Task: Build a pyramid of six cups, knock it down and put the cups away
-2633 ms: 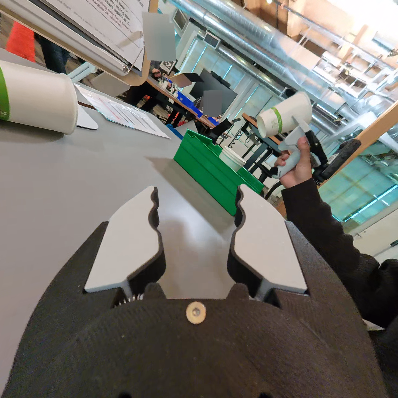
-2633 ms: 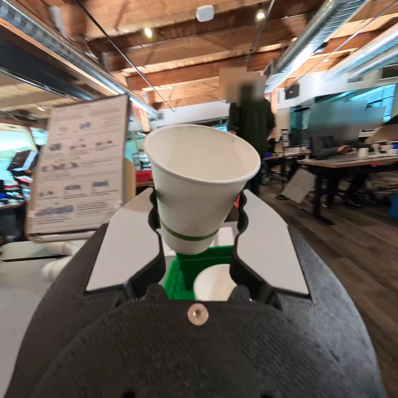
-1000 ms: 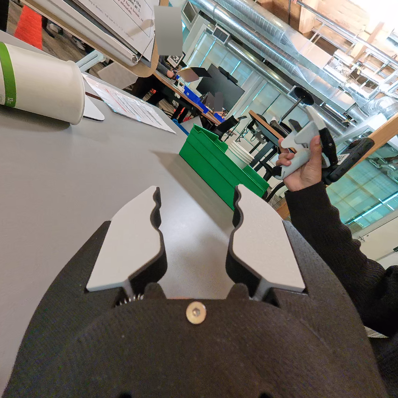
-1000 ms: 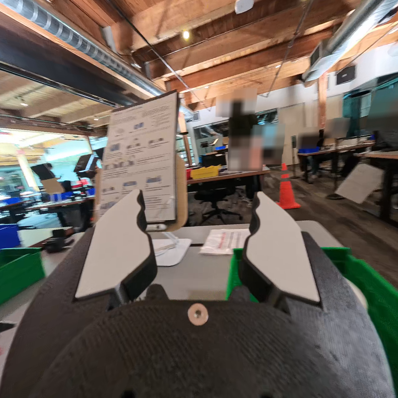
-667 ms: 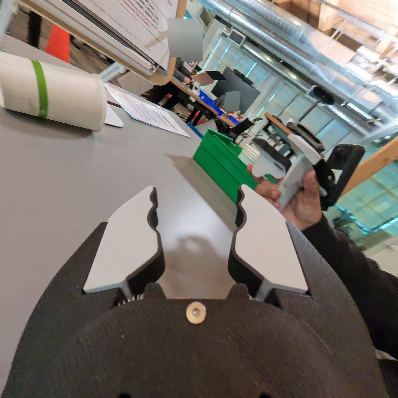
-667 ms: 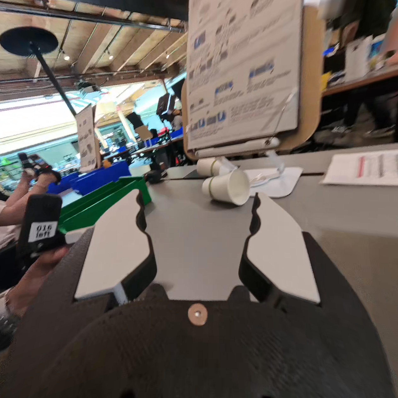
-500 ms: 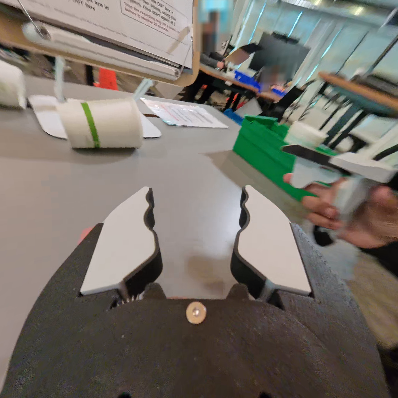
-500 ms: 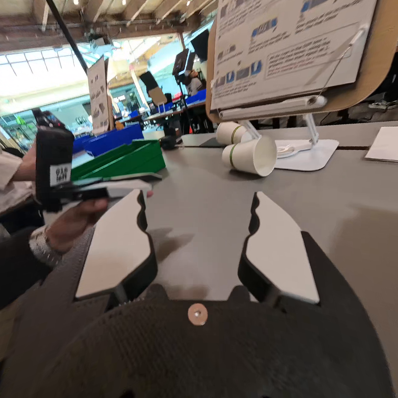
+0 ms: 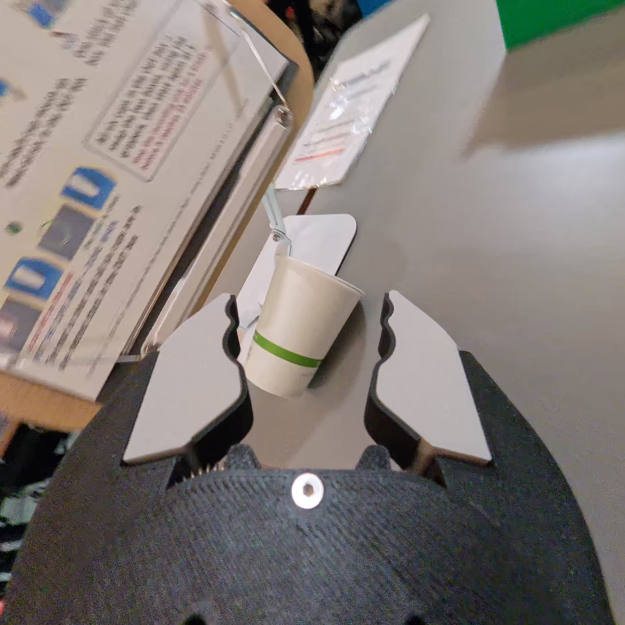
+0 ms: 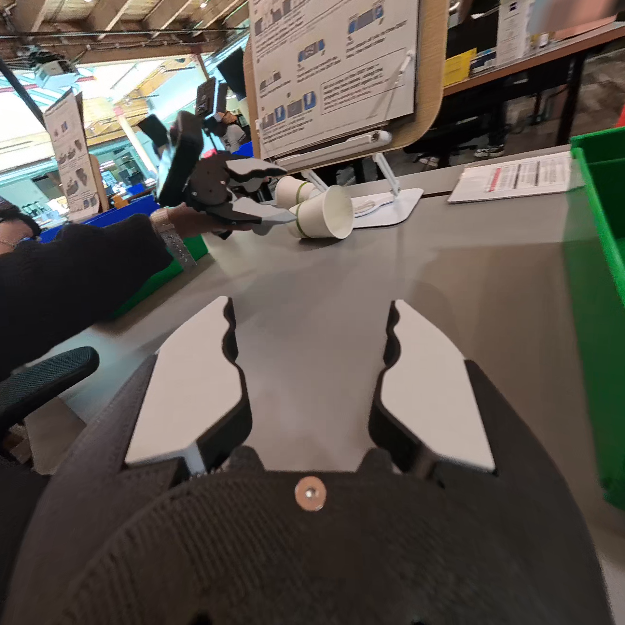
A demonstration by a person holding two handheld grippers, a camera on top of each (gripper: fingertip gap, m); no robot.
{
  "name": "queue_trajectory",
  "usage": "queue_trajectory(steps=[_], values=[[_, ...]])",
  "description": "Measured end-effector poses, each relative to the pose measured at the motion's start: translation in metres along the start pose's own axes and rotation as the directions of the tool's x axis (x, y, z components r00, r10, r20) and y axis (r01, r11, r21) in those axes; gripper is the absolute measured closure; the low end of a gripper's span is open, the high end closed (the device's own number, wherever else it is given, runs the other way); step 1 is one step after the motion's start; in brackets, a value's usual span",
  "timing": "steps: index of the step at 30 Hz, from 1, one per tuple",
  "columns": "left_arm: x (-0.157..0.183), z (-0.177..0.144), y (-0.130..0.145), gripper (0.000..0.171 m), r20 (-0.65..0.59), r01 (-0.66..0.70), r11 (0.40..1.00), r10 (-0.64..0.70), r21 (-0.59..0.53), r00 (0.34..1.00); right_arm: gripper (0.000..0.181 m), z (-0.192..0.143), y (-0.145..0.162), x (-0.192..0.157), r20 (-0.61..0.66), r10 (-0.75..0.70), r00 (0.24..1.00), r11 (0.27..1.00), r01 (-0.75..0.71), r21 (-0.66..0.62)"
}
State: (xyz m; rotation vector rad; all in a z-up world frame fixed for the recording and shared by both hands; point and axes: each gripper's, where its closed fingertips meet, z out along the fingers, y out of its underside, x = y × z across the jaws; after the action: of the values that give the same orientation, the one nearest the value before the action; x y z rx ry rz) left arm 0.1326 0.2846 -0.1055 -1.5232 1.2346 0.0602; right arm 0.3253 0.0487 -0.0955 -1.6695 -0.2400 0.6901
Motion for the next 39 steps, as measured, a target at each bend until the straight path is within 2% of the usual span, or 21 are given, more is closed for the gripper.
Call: queue_trajectory(steps=[2, 5, 10, 11, 13, 15, 20, 24, 26, 28, 29, 32, 34, 35, 37, 39], values=[[0.0, 0.022, 0.013, 0.087, -0.066, -0.112, 0.991, 0.107, -0.078, 0.992, 0.094, -0.005, -0.001, 0.005, -0.026, 0.01, 1.0, 1.0, -0.01, 0.009], [0.001, 0.045, 0.03, 0.086, -0.151, -0.211, 0.965, 0.188, -0.154, 0.97, 0.095, -0.009, -0.002, 0.01, -0.05, 0.012, 0.999, 1.0, -0.011, 0.018], [0.005, 0.065, 0.05, 0.086, -0.216, -0.261, 0.94, 0.214, -0.219, 0.953, 0.095, -0.005, 0.0, 0.017, -0.032, 0.069, 0.997, 0.997, -0.069, 0.015], [0.005, 0.069, 0.053, 0.081, -0.207, -0.263, 0.937, 0.217, -0.231, 0.954, 0.095, -0.003, 0.0, 0.018, -0.023, 0.09, 0.996, 0.996, -0.089, 0.017], [0.0, 0.076, 0.056, 0.084, -0.156, -0.252, 0.936, 0.218, -0.248, 0.963, 0.095, -0.001, -0.003, 0.021, -0.008, 0.13, 0.991, 0.991, -0.13, 0.03], [-0.005, 0.078, 0.055, 0.094, -0.086, -0.207, 0.942, 0.191, -0.263, 0.978, 0.096, 0.0, -0.007, 0.025, 0.0, 0.163, 0.987, 0.986, -0.162, 0.047], [0.009, 0.057, 0.048, 0.094, -0.063, -0.058, 0.974, 0.046, -0.217, 0.997, 0.098, 0.006, -0.014, 0.026, 0.049, 0.212, 0.976, 0.975, -0.214, 0.065], [0.017, 0.01, 0.027, 0.095, -0.004, 0.129, 0.985, -0.13, -0.115, 0.992, 0.1, 0.017, -0.014, 0.013, 0.098, 0.176, 0.98, 0.983, -0.18, 0.039], [0.026, -0.02, 0.012, 0.095, -0.017, 0.27, 0.962, -0.271, -0.043, 0.962, 0.1, 0.026, -0.011, 0.004, 0.131, 0.157, 0.979, 0.987, -0.16, 0.016], [0.035, -0.051, -0.002, 0.096, -0.046, 0.438, 0.898, -0.436, 0.036, 0.899, 0.099, 0.036, -0.007, -0.007, 0.168, 0.137, 0.976, 0.991, -0.137, -0.011], [0.04, -0.066, -0.01, 0.095, -0.081, 0.529, 0.845, -0.524, 0.08, 0.848, 0.099, 0.042, -0.005, -0.012, 0.186, 0.125, 0.975, 0.992, -0.122, -0.025], [0.056, -0.105, -0.028, 0.096, -0.249, 0.777, 0.602, -0.736, 0.184, 0.629, 0.098, 0.058, 0.001, -0.031, 0.248, 0.089, 0.965, 0.995, -0.077, -0.057], [0.068, -0.126, -0.035, 0.096, -0.361, 0.883, 0.429, -0.806, 0.191, 0.47, 0.097, 0.069, 0.004, -0.048, 0.304, 0.076, 0.95, 0.996, -0.056, -0.074], [0.074, -0.134, -0.039, 0.096, -0.405, 0.915, 0.361, -0.82, 0.18, 0.404, 0.097, 0.074, 0.006, -0.058, 0.337, 0.07, 0.939, 0.996, -0.045, -0.08], [0.087, -0.149, -0.043, 0.096, -0.459, 0.947, 0.279, -0.828, 0.162, 0.322, 0.096, 0.084, 0.01, -0.078, 0.401, 0.054, 0.914, 0.996, -0.019, -0.09], [0.099, -0.163, -0.049, 0.096, -0.494, 0.955, 0.252, -0.817, 0.159, 0.298, 0.094, 0.093, 0.016, -0.095, 0.458, 0.04, 0.888, 0.994, 0.012, -0.11]])
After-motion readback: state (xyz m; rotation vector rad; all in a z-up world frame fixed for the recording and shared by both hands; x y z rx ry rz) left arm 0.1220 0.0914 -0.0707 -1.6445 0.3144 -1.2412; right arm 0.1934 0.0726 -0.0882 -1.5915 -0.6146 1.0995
